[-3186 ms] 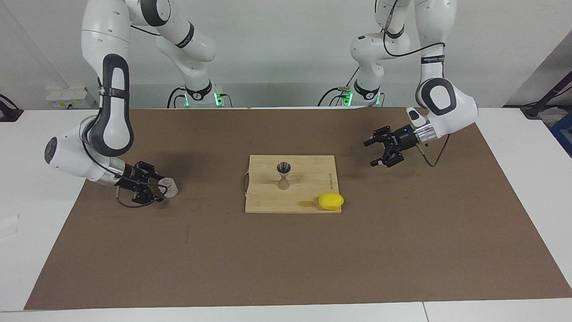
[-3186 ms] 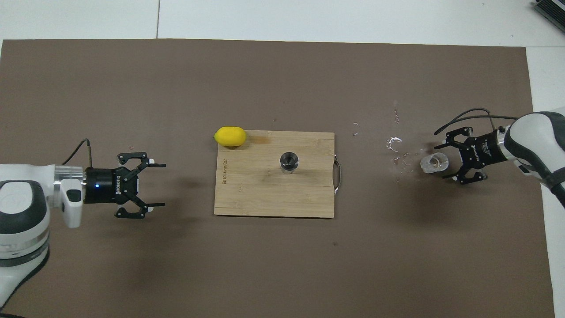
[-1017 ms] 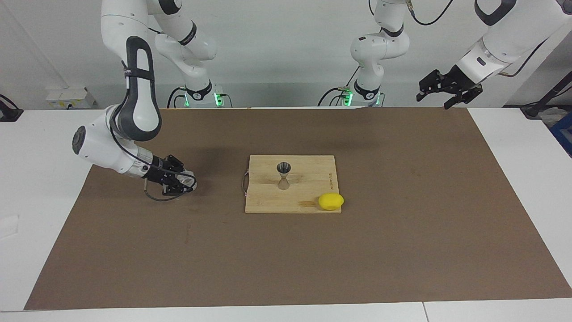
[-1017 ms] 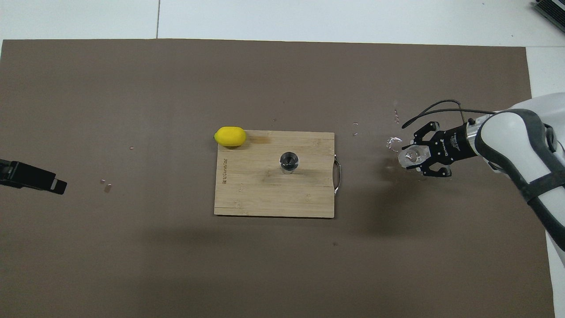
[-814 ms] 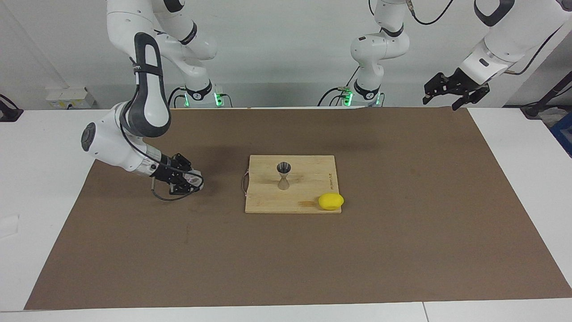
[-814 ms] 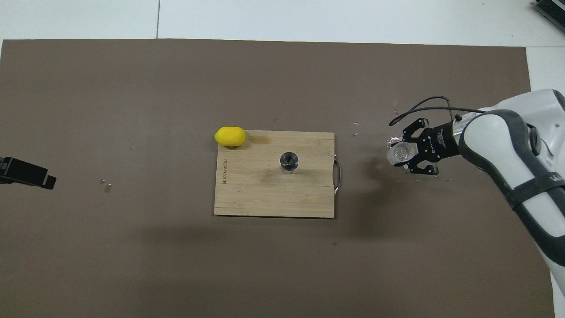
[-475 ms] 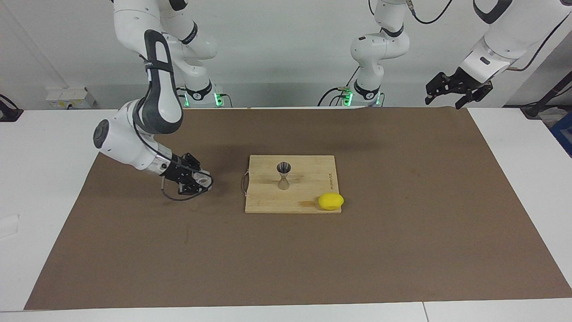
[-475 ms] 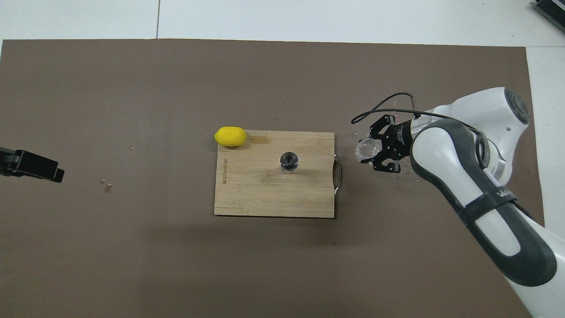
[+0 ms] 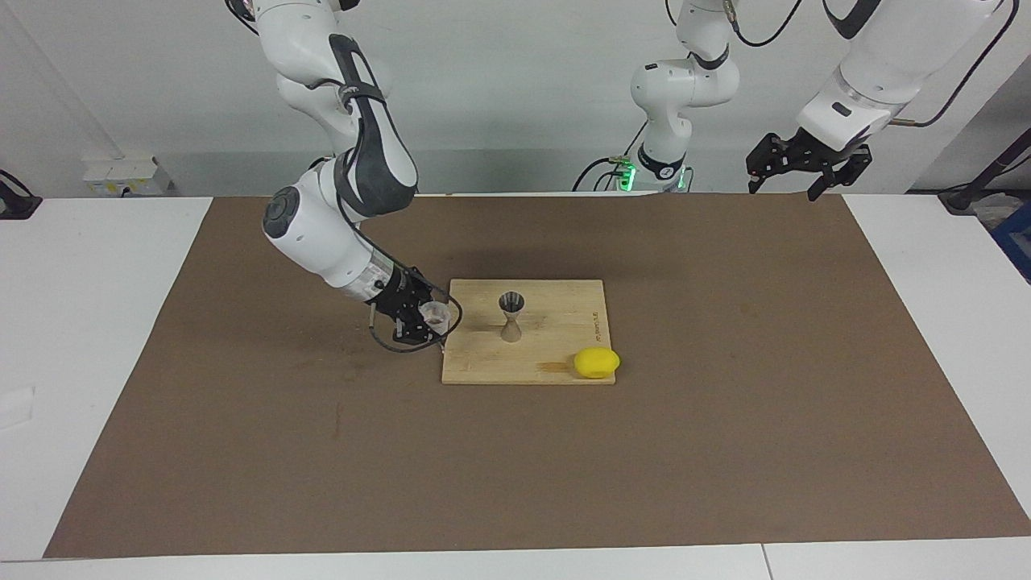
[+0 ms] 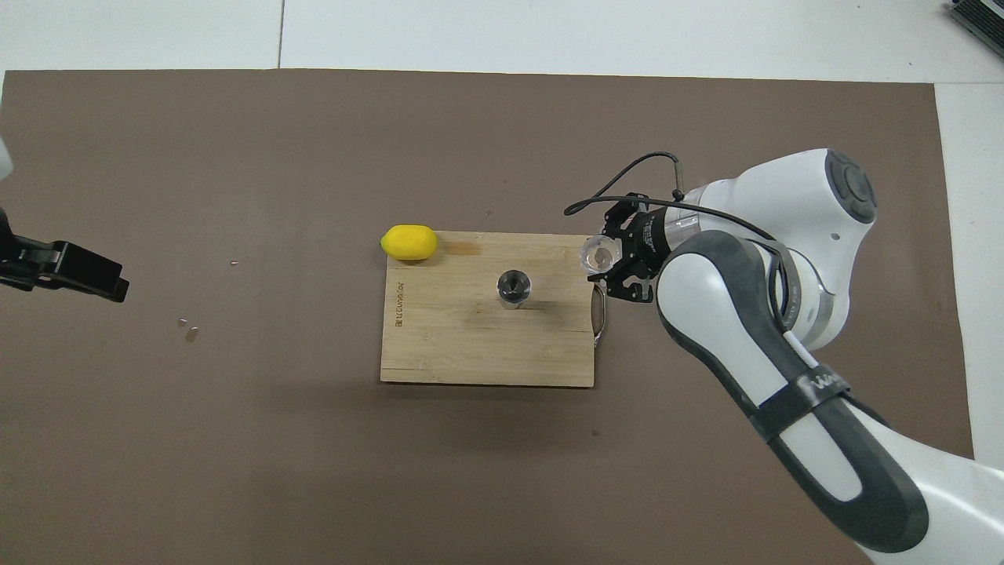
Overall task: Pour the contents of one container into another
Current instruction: 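Lift the clear glass with the right gripper over the dark cup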
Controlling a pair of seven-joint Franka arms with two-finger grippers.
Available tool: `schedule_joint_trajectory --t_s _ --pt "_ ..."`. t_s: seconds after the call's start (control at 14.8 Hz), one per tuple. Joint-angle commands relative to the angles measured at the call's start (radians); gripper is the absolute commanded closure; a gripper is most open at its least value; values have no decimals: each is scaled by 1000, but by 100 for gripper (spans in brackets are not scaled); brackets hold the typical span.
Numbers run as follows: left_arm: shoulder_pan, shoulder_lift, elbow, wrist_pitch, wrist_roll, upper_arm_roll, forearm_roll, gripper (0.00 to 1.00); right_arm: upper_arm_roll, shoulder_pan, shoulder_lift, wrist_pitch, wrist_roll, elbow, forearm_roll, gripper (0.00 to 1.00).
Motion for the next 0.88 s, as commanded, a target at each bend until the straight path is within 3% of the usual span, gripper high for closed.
schedule_joint_trajectory --t_s 0.0,0.41,0.81 --pt "-2 15 46 -20 -46 6 17 0 -6 43 8 4 83 47 -79 71" --pt "-2 -1 39 -9 -95 6 25 0 -9 133 28 6 192 98 -221 71" --pt "-15 -2 36 -1 -111 6 42 0 -9 161 25 1 230 109 -346 71"
